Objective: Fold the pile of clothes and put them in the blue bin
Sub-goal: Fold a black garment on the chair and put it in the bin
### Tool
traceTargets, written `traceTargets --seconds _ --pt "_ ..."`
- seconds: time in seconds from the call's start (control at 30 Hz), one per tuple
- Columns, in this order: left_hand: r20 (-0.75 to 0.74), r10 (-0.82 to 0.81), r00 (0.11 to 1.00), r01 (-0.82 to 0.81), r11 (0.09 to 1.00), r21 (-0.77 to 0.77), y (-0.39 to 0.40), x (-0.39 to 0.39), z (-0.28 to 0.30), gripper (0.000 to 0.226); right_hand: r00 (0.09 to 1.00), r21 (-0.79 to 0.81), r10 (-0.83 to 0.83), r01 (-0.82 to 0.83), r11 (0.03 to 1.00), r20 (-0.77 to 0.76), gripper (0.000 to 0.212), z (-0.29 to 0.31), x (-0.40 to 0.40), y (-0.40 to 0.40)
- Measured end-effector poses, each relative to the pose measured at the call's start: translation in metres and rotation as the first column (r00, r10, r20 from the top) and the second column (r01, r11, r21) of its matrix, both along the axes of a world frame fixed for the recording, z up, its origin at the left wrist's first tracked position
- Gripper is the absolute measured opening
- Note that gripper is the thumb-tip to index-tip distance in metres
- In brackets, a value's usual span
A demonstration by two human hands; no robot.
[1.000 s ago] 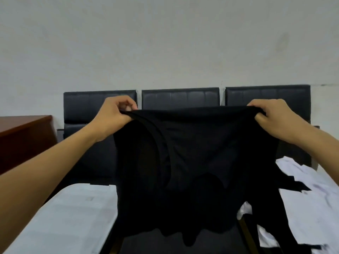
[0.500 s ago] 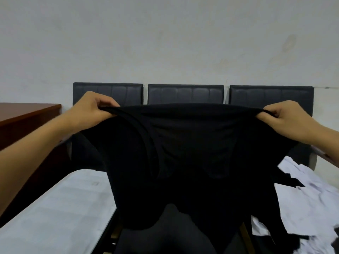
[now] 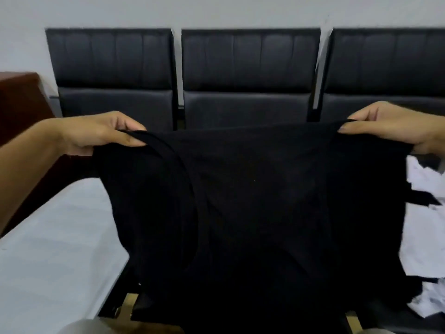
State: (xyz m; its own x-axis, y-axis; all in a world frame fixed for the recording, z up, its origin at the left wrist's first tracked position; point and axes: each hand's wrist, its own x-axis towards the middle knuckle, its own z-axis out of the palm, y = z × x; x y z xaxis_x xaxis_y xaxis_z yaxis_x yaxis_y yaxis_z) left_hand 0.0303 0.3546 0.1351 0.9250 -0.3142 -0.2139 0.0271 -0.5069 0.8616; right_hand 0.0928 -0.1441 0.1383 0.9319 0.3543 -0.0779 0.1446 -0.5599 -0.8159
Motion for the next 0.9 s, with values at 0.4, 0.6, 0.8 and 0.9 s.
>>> traceTargets --seconds 0.4,0.6,0.8,0.9 --pt "0.222 -0.140 0.965 -0.071 0.674 0.735 -0.004 0.159 -0.233 0.007 0.953 -0.629 0.159 0.041 0.777 0.259 0.029 -0.229 0.144 0.033" --pt "0.512 -0.104 0.853 -0.273 0.747 0.606 0.002 0.163 -0.225 0.008 0.848 -0.584 0.170 0.187 0.790 0.502 0.031 -0.228 0.169 0.036" --pt "0.586 -0.186 0.789 -0.179 0.842 0.509 -0.007 0.099 -0.214 0.023 0.764 -0.460 0.193 0.149 0.876 0.616 0.047 -0.208 0.125 0.031" --pt "0.559 -0.245 0.792 -0.141 0.818 0.558 -0.003 0.049 -0.229 0.026 0.698 -0.444 0.275 0.069 0.894 0.661 0.054 -0.215 0.068 0.021"
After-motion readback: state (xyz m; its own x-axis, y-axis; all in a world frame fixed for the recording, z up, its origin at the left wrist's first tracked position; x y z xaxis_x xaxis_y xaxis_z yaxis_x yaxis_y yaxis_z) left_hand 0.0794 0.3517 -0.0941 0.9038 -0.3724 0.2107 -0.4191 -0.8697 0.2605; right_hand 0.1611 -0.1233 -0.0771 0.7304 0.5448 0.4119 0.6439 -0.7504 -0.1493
